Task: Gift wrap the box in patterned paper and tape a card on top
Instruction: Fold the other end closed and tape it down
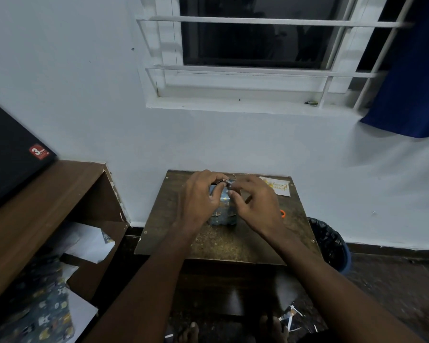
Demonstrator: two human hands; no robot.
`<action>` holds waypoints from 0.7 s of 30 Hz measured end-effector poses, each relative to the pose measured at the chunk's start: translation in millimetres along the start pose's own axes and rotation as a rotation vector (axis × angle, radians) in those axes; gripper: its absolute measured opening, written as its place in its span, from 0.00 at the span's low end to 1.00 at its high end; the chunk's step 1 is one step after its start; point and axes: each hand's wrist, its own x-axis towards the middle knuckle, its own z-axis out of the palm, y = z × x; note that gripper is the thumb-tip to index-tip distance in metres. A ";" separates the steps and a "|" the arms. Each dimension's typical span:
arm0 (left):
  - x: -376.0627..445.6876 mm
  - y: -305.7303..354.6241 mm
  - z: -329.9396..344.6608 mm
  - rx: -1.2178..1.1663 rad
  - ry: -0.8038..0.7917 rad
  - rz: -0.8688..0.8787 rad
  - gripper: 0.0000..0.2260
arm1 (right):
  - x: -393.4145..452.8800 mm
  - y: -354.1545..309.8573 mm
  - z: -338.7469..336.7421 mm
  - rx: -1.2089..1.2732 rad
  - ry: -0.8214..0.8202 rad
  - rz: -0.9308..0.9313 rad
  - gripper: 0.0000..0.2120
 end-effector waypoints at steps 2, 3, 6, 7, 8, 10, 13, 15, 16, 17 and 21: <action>0.3 0.8 0.5 0.016 -0.007 0.013 0.06 | 3.1 0.5 -1.9 0.104 0.048 0.134 0.04; 0.2 1.5 1.3 0.027 -0.007 0.021 0.06 | 4.1 1.1 -2.5 0.137 0.061 0.176 0.05; -0.3 2.6 4.4 0.052 0.010 0.051 0.04 | 5.8 1.2 -2.5 0.146 0.080 0.195 0.03; -0.6 2.5 5.0 0.058 0.018 0.060 0.04 | 6.0 1.0 -2.0 0.136 0.085 0.199 0.04; -0.6 2.3 5.5 0.064 0.023 0.069 0.04 | 6.7 0.4 -1.6 0.123 0.094 0.207 0.04; -0.8 2.3 5.5 0.075 0.024 0.086 0.04 | 8.9 0.1 -1.1 0.088 0.110 0.213 0.04; -1.1 2.6 4.5 0.082 0.019 0.113 0.04 | 11.7 2.2 -0.5 0.022 0.111 0.151 0.04; -0.9 0.2 3.4 0.075 0.008 0.126 0.05 | 12.2 4.0 0.1 -0.020 0.097 0.110 0.05; -0.6 -2.2 2.9 0.066 -0.003 0.130 0.06 | 12.4 5.1 0.2 -0.030 0.089 0.104 0.05; -0.4 -4.7 2.3 0.055 -0.017 0.133 0.07 | 12.8 6.6 -0.2 -0.033 0.080 0.104 0.04; -0.4 -11.4 -1.3 0.052 -0.035 0.157 0.08 | 15.6 14.2 -4.1 0.036 0.012 0.150 0.05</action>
